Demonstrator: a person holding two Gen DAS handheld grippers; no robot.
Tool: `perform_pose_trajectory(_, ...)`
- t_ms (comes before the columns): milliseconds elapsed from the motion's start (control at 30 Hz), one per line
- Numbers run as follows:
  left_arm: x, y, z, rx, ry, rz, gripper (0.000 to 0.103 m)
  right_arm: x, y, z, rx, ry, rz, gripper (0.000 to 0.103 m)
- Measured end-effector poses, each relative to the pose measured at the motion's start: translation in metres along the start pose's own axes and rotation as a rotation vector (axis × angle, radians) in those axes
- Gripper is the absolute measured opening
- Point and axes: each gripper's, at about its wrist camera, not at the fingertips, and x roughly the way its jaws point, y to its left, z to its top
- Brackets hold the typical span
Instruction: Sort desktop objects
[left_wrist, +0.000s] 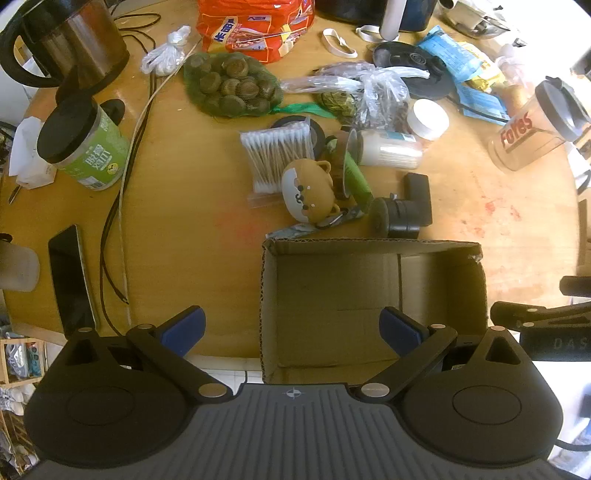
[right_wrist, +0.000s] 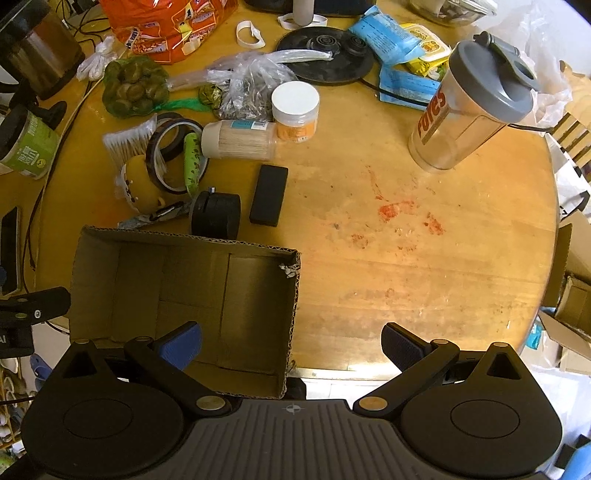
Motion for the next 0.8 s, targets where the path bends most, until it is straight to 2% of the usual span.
perform_pose_trajectory(800, 0.0, 0.005, 0.003, -0.011, -0.028, -0.006, 0.103, -0.002, -0.012, 0.005, 0.011, -0.037, 0.02, 0.103)
